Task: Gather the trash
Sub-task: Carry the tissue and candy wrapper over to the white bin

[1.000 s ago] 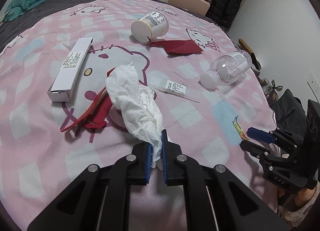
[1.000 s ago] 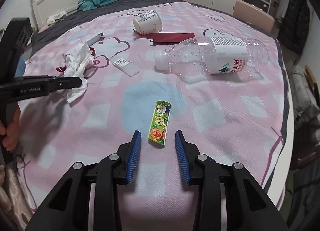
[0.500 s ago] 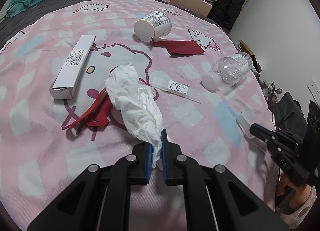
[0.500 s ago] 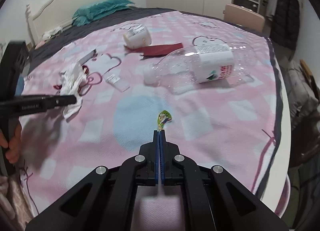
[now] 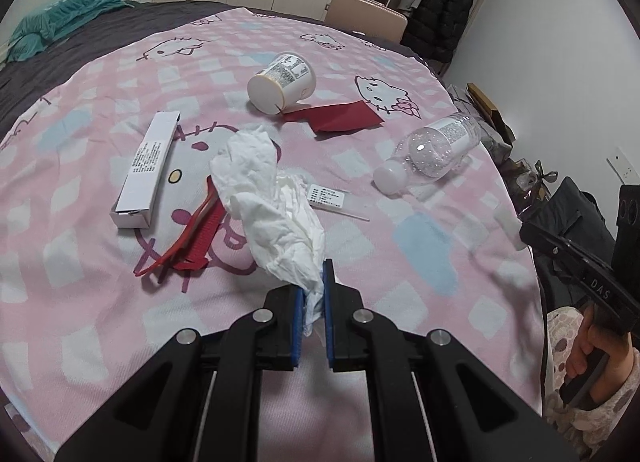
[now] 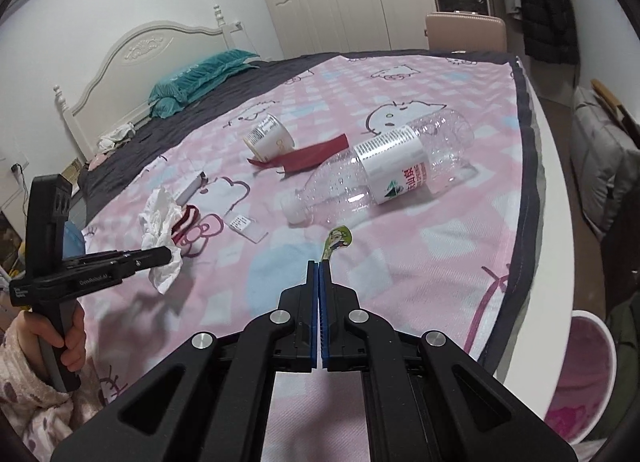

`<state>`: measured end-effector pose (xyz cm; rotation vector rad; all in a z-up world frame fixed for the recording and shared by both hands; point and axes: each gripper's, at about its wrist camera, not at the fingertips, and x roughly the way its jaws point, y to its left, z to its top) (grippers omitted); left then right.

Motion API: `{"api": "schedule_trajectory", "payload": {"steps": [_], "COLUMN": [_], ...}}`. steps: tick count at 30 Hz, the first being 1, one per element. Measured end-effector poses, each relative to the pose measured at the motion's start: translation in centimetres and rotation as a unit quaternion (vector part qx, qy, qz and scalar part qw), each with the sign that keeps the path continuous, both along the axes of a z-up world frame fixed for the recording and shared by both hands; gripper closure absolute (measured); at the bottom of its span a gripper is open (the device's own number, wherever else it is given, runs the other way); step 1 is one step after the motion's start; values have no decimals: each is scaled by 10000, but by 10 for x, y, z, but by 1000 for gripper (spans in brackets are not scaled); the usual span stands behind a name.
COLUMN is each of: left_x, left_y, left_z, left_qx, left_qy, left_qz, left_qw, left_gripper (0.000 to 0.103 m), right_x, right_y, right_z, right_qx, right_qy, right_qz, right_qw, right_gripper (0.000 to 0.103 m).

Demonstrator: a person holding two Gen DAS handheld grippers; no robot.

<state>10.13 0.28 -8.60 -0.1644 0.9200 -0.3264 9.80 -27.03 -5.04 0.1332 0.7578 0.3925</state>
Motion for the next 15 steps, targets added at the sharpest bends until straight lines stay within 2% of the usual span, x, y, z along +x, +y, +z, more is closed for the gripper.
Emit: {"api": "schedule_trajectory", "payload": {"steps": [5,8,15], "left_x": [-1,0,-2], "left_y": [-17,-29,-89], "left_z": [11,21,45], "left_qx": [358,428,677], "left_qy": [-131,-204,-416], "left_qz": [-149,-250,-917], "left_qw": [9992,9986,9926], "left_gripper": [95,95,95], "right_x": [-10,-17,-36], "right_y": [-14,-28,-80], "right_z": [11,17,33], "right_qx": [164,226,406], "right_qy": [-138,-228,-455], "right_qz": [-38,-90,-470], "right_qw": [9998,9994,9970], "right_gripper": [103,103,103]}}
